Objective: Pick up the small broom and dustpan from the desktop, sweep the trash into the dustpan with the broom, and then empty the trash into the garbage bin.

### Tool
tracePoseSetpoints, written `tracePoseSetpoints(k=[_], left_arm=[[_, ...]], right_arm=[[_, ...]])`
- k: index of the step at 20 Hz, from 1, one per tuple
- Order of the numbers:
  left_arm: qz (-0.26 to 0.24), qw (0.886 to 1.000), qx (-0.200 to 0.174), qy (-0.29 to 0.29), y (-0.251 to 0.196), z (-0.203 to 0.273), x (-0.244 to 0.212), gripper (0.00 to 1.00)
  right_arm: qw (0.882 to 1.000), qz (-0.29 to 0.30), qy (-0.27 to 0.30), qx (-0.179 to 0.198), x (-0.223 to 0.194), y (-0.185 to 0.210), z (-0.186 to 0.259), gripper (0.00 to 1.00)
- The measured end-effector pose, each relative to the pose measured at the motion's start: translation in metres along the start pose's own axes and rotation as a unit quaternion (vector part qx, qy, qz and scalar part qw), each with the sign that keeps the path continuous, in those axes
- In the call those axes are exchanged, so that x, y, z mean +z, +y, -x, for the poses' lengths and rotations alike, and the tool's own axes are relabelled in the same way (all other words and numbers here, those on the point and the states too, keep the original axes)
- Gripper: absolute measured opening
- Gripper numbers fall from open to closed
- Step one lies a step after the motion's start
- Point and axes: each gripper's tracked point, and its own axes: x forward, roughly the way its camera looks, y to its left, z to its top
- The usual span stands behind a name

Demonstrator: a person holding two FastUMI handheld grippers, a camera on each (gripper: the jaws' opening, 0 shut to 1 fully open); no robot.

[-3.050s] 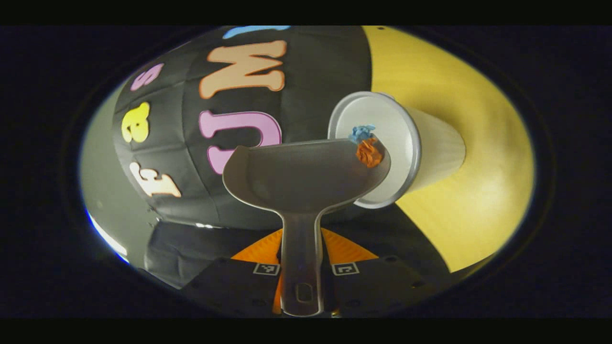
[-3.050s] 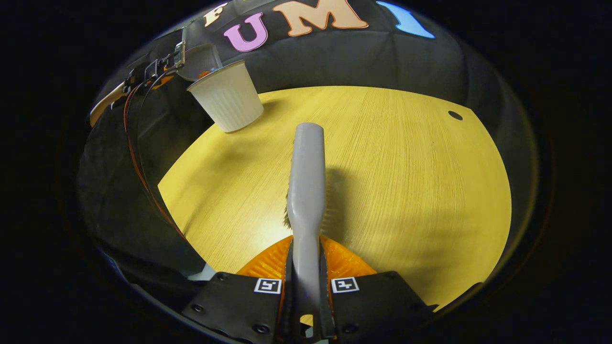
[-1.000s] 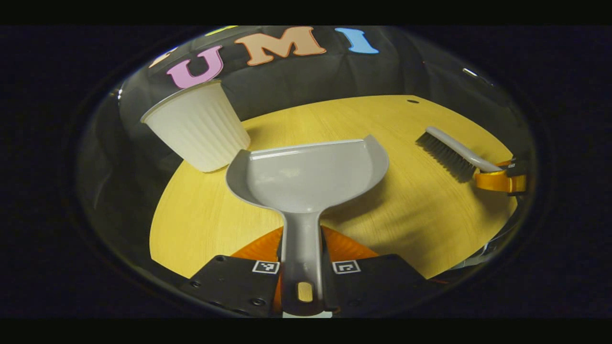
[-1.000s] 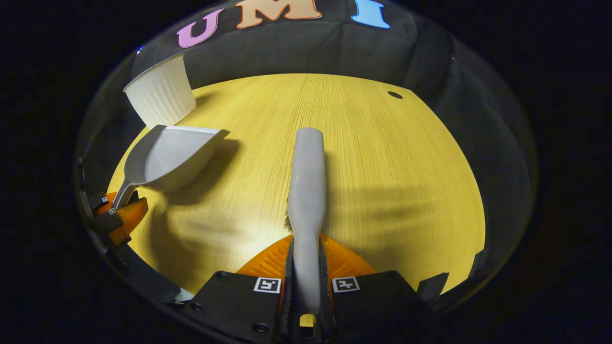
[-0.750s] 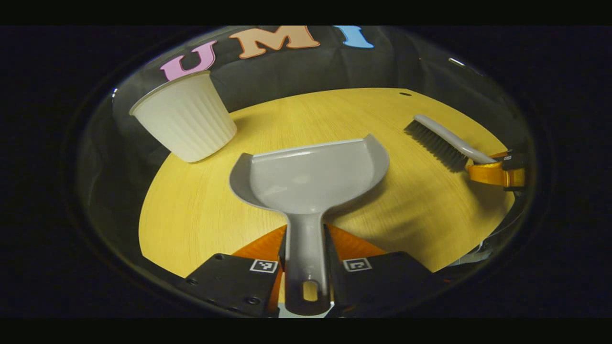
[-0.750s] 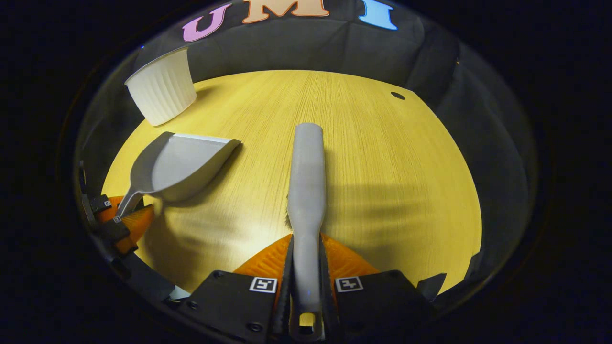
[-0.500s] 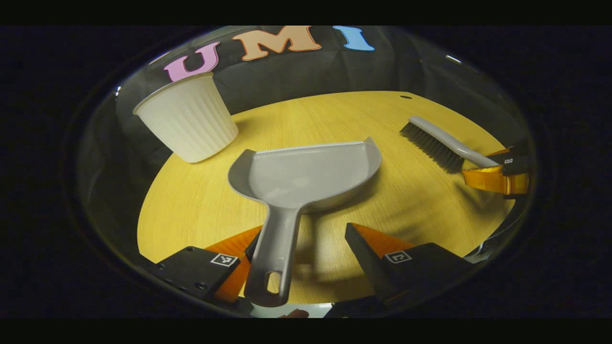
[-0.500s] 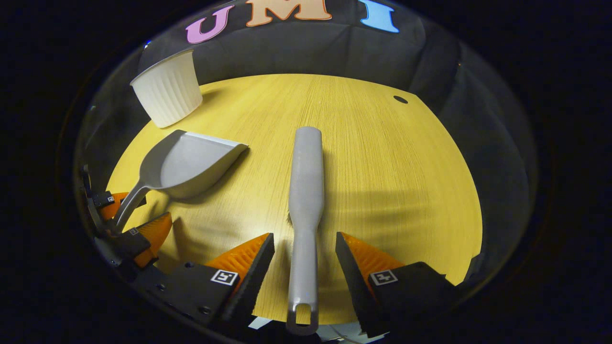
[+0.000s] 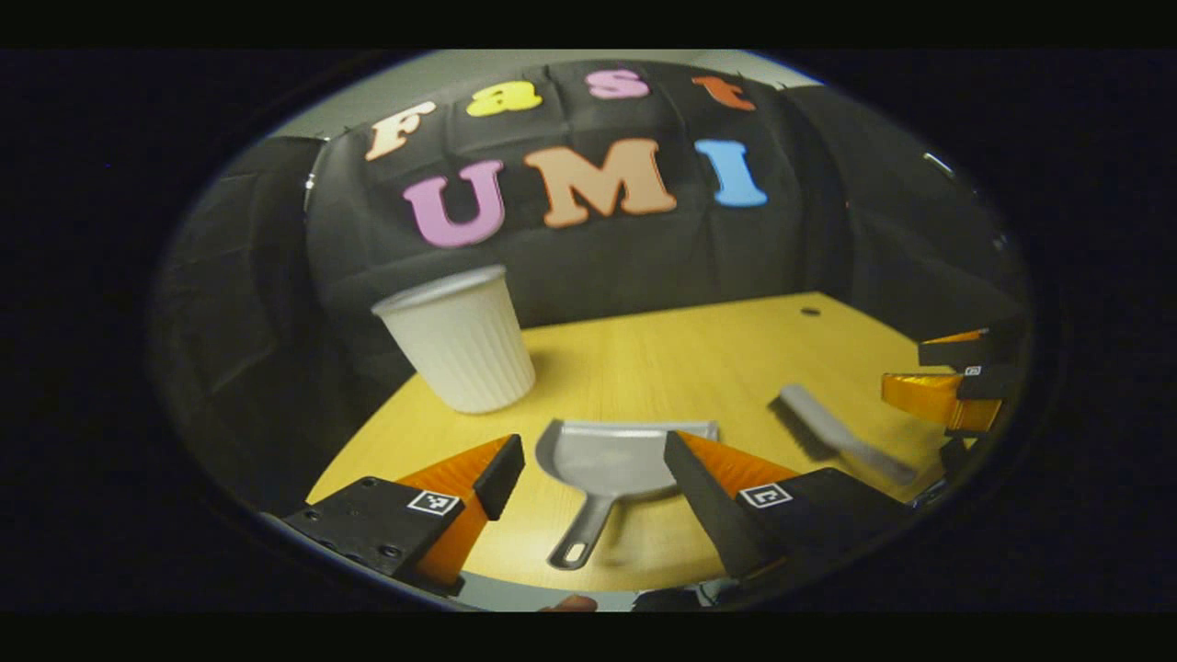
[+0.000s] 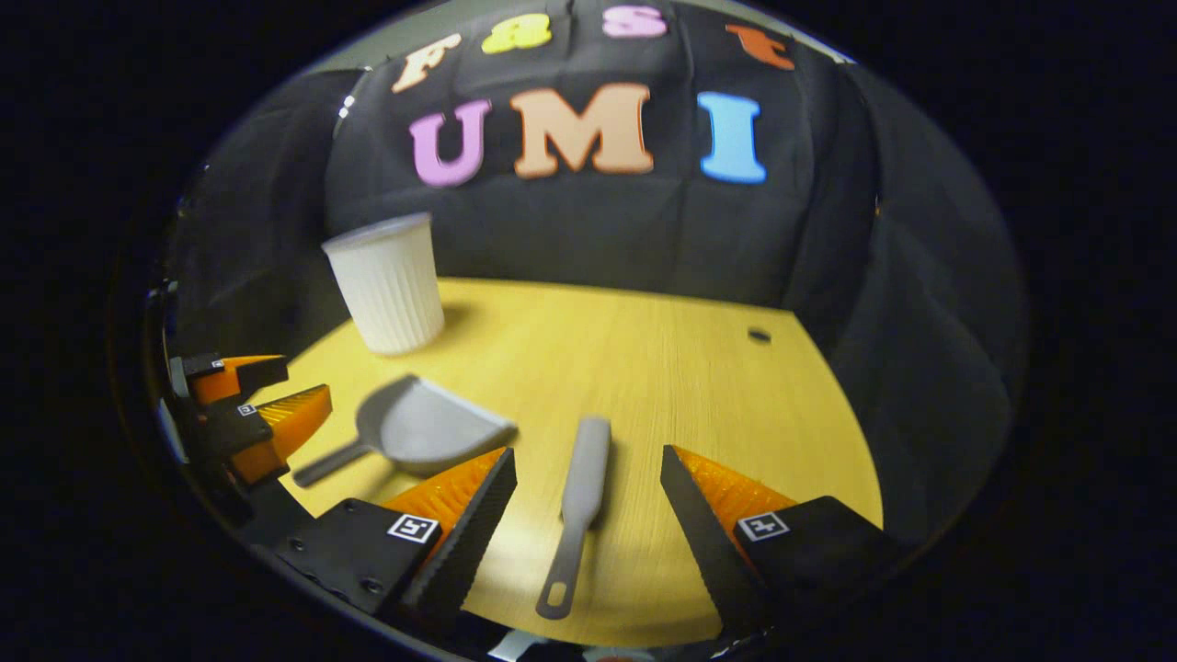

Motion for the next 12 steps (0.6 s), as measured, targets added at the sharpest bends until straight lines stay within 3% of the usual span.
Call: tracePoseSetpoints(k=[2, 4, 7, 9, 10, 11, 12], left_arm=[[0.028, 0.996, 0.009, -0.082, -0.017, 0.024, 0.043, 0.94], [0.050, 0.986, -0.006, -0.160, -0.034, 0.046, 0.090, 0.93], [0.061, 0.968, -0.037, -0.241, -0.057, 0.084, 0.139, 0.93], [0.065, 0.957, -0.067, -0.274, -0.070, 0.097, 0.160, 0.92], [0.058, 0.956, -0.070, -0.278, -0.070, 0.098, 0.169, 0.93], [0.052, 0.956, -0.065, -0.282, -0.065, 0.100, 0.173, 1.00], [0.044, 0.956, -0.059, -0.285, -0.062, 0.102, 0.173, 0.99]], right_arm=[[0.994, 0.004, -0.112, 0.005, 0.064, -0.003, 0.031, 1.00], [0.984, 0.011, -0.178, -0.003, 0.109, -0.007, 0.062, 1.00], [0.970, 0.010, -0.243, -0.011, 0.110, -0.002, 0.092, 1.00], [0.959, 0.003, -0.281, -0.036, 0.110, -0.003, 0.093, 1.00], [0.952, 0.004, -0.301, -0.043, 0.112, -0.002, 0.099, 1.00], [0.947, 0.002, -0.318, -0.053, 0.113, -0.002, 0.103, 1.00], [0.944, 0.000, -0.324, -0.060, 0.112, 0.000, 0.104, 1.00]])
